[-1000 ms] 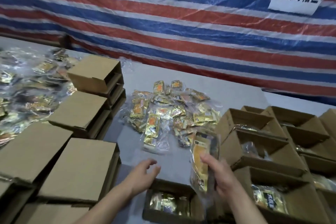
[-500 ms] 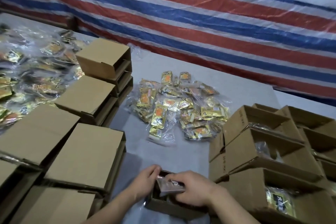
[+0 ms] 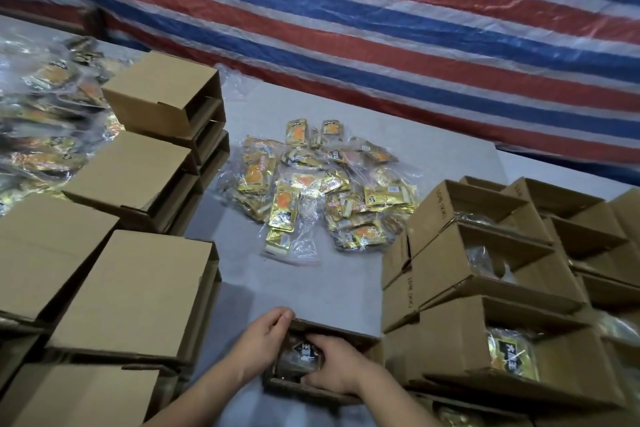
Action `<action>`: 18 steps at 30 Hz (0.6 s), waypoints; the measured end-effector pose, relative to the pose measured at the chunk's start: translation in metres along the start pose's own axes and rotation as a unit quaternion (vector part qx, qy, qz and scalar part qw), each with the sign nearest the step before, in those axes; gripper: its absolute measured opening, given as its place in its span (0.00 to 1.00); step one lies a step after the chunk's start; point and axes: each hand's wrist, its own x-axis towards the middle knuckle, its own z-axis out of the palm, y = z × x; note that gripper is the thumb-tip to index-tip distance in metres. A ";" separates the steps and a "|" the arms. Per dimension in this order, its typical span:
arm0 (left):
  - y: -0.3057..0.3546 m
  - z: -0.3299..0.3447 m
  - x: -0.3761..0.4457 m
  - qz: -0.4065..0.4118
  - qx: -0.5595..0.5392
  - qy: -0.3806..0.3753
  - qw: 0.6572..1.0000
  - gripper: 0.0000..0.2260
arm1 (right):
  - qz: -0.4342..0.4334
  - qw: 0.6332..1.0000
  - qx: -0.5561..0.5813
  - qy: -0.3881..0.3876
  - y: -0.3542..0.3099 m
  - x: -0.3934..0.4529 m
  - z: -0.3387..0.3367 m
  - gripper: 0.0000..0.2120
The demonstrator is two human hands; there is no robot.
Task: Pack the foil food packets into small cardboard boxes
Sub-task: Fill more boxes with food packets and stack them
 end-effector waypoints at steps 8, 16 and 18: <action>0.004 0.002 -0.002 0.004 0.005 0.008 1.000 0.10 | 0.105 0.993 -0.022 -0.051 -0.003 -0.008 -0.015 0.17; 0.002 0.002 0.001 -0.029 0.034 0.017 0.999 0.10 | 0.138 0.989 -0.026 -0.053 -0.016 -0.011 0.004 0.34; 0.002 0.003 0.001 -0.022 0.053 0.014 0.998 0.10 | 0.137 0.990 -0.020 0.016 -0.016 -0.016 -0.001 0.29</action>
